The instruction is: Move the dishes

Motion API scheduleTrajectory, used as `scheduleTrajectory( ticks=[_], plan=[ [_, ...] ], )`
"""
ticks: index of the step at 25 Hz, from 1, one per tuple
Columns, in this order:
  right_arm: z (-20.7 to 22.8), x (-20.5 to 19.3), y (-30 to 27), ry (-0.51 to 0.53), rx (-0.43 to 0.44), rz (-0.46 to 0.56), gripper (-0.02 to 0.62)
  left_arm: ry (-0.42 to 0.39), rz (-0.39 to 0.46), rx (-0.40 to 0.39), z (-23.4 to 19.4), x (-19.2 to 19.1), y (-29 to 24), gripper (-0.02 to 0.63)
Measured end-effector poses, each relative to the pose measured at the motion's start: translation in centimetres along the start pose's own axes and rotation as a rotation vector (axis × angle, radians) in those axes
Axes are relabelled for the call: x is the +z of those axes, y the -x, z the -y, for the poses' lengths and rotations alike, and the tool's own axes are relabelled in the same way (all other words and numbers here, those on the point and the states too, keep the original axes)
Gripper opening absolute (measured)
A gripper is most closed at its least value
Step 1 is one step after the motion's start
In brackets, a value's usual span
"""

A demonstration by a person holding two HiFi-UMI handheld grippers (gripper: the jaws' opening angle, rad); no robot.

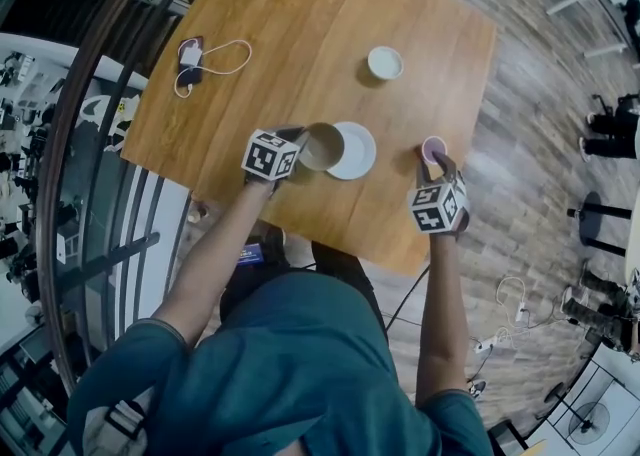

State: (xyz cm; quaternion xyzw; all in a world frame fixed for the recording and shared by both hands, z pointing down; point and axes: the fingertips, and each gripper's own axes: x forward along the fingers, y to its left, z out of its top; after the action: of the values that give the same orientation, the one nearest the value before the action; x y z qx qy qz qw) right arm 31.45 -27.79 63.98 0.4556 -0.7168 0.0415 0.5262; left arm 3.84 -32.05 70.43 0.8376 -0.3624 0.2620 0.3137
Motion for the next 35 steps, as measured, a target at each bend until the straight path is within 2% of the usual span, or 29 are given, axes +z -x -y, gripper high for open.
scheduleTrajectory(
  ticks=[9,18,28,35],
  plan=[
    [-0.4,1.8,2.7,-0.035,-0.027,0.054,0.101,0.036,0.021,0.067,-3.8,0.3,2.5,0.015],
    [-1.5,1.3,4.5,-0.075,-0.031,0.058,0.1,0.063,0.028,0.133,-7.4,-0.5,4.5,0.015],
    [-3.4,2.5,6.2,-0.079,-0.034,0.066,0.1,0.094,-0.006,0.178,-11.5,-2.0,6.7,0.015],
    [-4.3,3.0,7.5,-0.077,-0.044,0.071,0.1,0.136,-0.022,0.181,-12.8,-2.8,8.0,0.017]
  ],
)
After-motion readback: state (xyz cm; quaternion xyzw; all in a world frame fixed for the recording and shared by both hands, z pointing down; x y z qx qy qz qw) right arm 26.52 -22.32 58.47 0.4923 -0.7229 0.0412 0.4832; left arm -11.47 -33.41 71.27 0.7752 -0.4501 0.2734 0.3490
